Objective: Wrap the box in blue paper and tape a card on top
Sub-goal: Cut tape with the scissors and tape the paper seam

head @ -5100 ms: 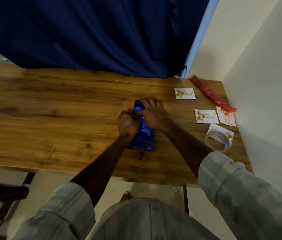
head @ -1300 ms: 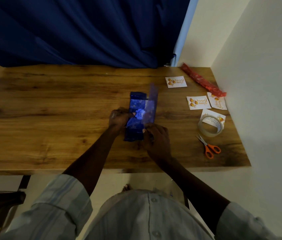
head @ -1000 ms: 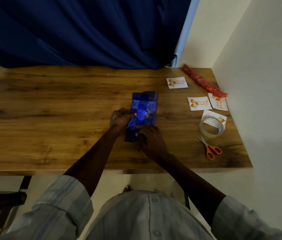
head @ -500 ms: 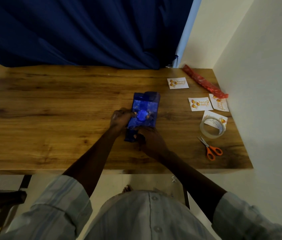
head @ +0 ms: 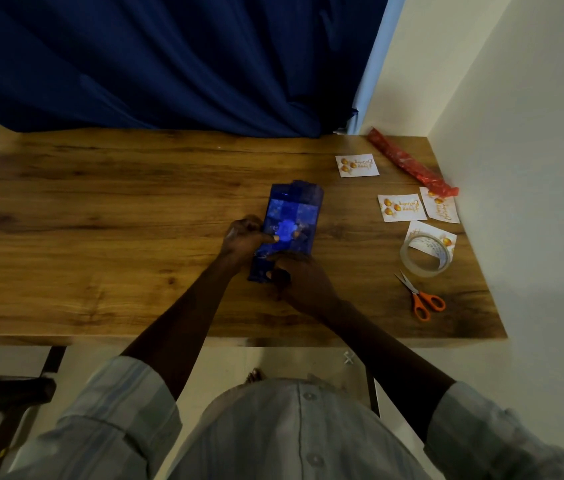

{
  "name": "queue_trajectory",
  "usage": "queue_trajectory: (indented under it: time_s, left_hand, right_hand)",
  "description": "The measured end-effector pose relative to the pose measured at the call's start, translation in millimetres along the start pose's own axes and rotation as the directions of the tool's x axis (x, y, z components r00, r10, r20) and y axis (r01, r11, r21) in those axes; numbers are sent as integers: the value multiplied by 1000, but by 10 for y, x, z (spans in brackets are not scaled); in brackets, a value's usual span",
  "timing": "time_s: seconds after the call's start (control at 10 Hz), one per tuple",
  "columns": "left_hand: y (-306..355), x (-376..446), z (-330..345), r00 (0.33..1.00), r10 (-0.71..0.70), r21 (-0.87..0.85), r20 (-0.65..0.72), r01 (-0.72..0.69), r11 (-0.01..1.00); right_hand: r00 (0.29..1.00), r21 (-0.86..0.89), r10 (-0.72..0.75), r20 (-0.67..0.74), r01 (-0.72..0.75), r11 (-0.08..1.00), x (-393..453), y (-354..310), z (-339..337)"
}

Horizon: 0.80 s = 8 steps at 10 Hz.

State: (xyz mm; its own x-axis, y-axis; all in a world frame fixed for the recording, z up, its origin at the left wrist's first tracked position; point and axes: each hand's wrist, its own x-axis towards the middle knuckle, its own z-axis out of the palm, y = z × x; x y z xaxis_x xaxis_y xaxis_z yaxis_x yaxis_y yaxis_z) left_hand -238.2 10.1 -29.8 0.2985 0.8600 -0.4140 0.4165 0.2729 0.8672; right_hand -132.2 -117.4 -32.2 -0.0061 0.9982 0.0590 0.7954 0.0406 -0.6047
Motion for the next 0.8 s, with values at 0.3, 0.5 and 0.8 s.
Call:
queue_trajectory:
  time_s: [0.3, 0.5, 0.8]
  left_hand:
    - [13, -91, -53, 989, 107, 9, 101, -108, 994]
    - [-47, -84, 26, 998, -22, -26, 55, 23, 999]
    - [-155, 46, 45, 999, 4, 13, -49, -3, 1000]
  right_hand:
    - [946, 310, 222, -237, -142, 940, 305, -297, -292]
    - [861, 298, 484, 154, -508, 808, 870, -649, -449]
    - [852, 227, 502, 147, -523, 821, 935, -835, -519]
